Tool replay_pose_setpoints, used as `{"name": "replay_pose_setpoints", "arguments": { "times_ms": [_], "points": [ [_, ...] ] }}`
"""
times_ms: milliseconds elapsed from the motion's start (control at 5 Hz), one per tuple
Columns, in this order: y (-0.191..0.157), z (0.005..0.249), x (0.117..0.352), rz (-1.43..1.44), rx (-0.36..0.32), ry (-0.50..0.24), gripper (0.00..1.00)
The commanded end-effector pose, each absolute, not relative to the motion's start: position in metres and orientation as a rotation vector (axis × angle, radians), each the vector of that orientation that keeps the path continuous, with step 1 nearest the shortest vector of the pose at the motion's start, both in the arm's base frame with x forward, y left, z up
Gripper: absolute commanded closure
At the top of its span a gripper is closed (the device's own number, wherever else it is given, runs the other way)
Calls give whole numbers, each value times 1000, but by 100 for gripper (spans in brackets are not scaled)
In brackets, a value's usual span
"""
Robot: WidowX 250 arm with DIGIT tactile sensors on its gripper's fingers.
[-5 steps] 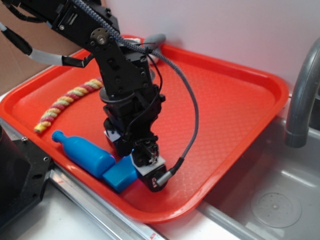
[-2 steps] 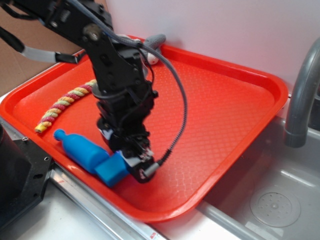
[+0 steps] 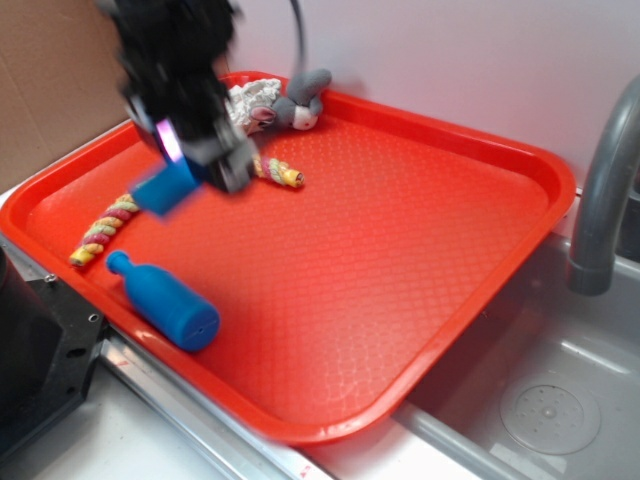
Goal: Grab the blue block.
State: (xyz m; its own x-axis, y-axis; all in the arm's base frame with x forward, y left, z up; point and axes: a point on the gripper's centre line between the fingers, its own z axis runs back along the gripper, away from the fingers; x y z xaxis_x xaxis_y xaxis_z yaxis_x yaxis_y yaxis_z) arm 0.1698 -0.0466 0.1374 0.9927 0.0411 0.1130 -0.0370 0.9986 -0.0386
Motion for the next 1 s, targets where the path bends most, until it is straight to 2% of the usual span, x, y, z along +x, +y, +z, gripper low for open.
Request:
{"name": "replay_pose_setpoints", "arguments": {
  "times_ms": [0,200,400,800],
  "points": [
    [8,200,183,60,-125,-184,100],
    [11,214,189,48,-88,-213,100],
    [7,218,194,49,-65,-207,100],
    [5,211,195,48,-41,-181,100]
  ]
}}
